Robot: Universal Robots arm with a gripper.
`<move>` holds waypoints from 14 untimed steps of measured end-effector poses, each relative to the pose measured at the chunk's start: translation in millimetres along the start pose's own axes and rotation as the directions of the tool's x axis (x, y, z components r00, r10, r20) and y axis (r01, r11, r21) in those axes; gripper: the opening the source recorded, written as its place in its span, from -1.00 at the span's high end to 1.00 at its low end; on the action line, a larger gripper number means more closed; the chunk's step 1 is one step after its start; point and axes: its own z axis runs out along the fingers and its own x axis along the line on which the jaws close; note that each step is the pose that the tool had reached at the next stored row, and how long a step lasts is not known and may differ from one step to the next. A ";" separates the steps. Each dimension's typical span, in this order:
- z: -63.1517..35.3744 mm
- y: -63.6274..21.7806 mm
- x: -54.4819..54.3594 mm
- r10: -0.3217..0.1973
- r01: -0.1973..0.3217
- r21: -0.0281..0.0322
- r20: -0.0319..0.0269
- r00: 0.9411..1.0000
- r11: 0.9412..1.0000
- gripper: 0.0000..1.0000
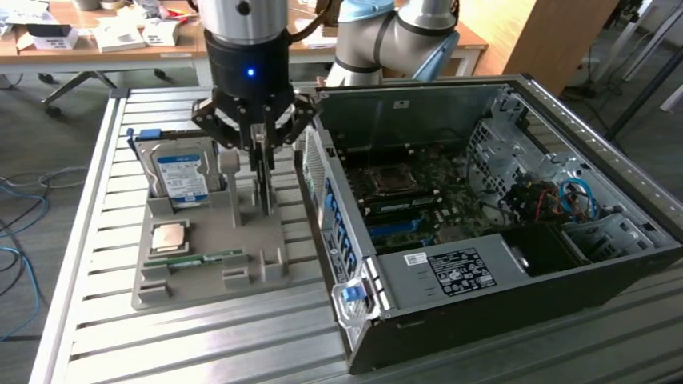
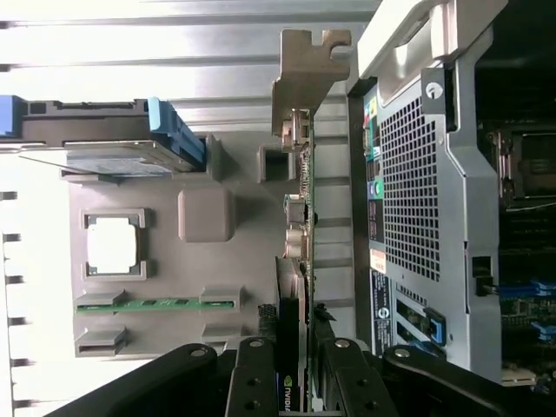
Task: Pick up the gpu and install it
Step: 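Pick up the gpu and move the gpu toward the slot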
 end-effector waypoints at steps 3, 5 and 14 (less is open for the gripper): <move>-13.6 0.8 -0.4 0.000 0.000 0.000 0.000 1.000 1.000 0.47; -22.8 1.3 -0.7 0.000 0.000 0.000 0.000 1.000 1.000 0.47; -61.9 3.6 -1.9 0.000 0.000 0.000 0.000 1.000 1.000 0.47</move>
